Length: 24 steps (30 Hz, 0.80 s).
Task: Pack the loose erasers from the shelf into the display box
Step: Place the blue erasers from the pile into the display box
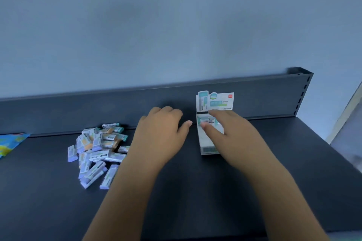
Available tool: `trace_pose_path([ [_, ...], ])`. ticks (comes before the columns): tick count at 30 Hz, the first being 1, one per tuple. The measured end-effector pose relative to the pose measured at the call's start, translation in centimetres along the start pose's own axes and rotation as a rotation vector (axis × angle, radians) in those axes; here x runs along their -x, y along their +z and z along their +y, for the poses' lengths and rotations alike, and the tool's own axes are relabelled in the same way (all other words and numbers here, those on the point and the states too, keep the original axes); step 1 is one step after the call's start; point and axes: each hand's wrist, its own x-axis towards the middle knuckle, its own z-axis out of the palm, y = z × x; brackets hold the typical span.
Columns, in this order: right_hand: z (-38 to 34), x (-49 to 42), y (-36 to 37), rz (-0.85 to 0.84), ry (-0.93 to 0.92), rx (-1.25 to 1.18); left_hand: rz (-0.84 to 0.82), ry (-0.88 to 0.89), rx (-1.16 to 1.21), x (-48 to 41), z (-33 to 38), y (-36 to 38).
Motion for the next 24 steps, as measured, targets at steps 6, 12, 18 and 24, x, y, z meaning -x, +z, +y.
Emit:
trace_pose_path([
  [6, -2.1, 1.7, 2.0, 0.022, 0.080, -0.018, -0.088, 0.032, 0.056, 1.8, -2.3, 1.4],
  [12, -3.0, 1.6, 2.8, 0.035, 0.072, -0.008, -0.074, 0.015, 0.079, 2.0, -2.8, 1.0],
  [18, -4.1, 1.4, 3.6, -0.017, -0.009, -0.061, -0.072, -0.037, 0.114, 2.3, -3.7, -0.5],
  [24, -7.5, 0.8, 4.8, -0.075, -0.088, -0.076, -0.013, -0.119, 0.320, 2.7, -8.5, -2.6],
])
